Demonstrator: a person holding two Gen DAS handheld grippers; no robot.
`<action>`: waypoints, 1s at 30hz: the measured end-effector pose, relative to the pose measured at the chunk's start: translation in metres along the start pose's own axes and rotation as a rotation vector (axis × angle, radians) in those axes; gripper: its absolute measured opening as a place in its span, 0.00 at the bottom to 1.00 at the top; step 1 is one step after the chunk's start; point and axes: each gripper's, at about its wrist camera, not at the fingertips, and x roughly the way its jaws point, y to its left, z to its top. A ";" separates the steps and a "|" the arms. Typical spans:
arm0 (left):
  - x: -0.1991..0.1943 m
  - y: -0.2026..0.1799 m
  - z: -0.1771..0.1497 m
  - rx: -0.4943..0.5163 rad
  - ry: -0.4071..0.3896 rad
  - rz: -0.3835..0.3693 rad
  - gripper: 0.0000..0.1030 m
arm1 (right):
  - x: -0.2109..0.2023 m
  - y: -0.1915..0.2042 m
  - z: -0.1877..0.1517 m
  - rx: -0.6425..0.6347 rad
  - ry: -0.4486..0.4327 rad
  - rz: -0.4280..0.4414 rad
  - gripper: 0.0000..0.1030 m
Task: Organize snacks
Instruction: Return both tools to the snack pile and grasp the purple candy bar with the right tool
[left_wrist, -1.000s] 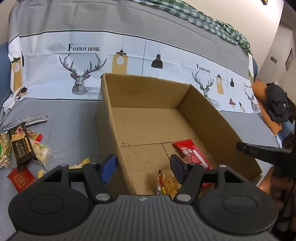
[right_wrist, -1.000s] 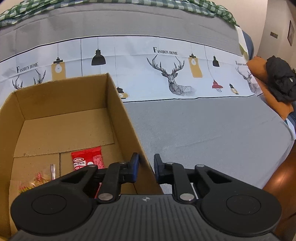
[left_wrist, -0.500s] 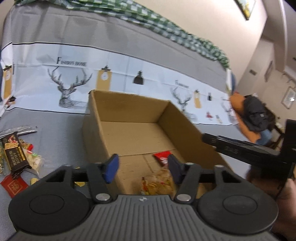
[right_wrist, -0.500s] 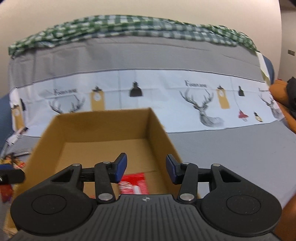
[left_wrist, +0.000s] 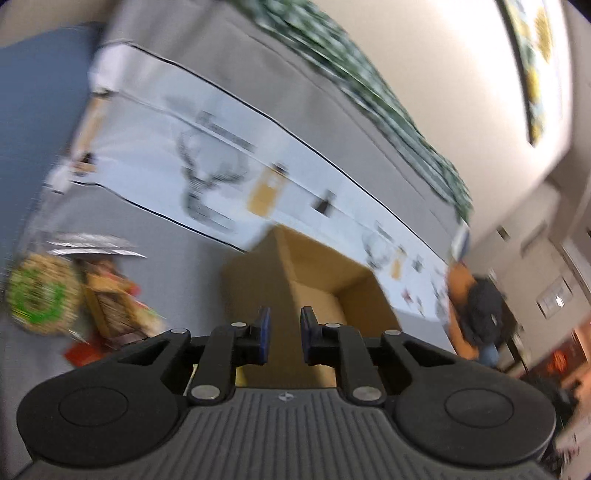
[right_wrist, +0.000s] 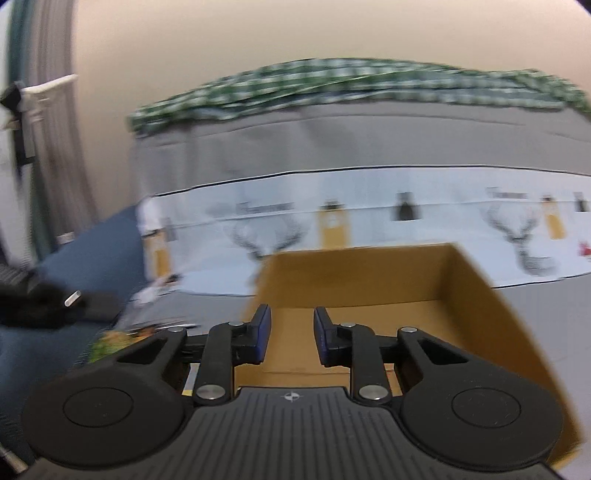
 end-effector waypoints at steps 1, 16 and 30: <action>-0.001 0.010 0.001 -0.023 -0.011 0.009 0.17 | 0.002 0.010 -0.001 -0.007 0.009 0.041 0.26; 0.036 0.093 0.004 -0.338 0.063 0.295 0.45 | 0.082 0.166 -0.082 -0.465 0.323 0.138 0.52; 0.104 0.098 0.009 -0.211 0.164 0.481 0.60 | 0.124 0.167 -0.102 -0.451 0.508 0.062 0.62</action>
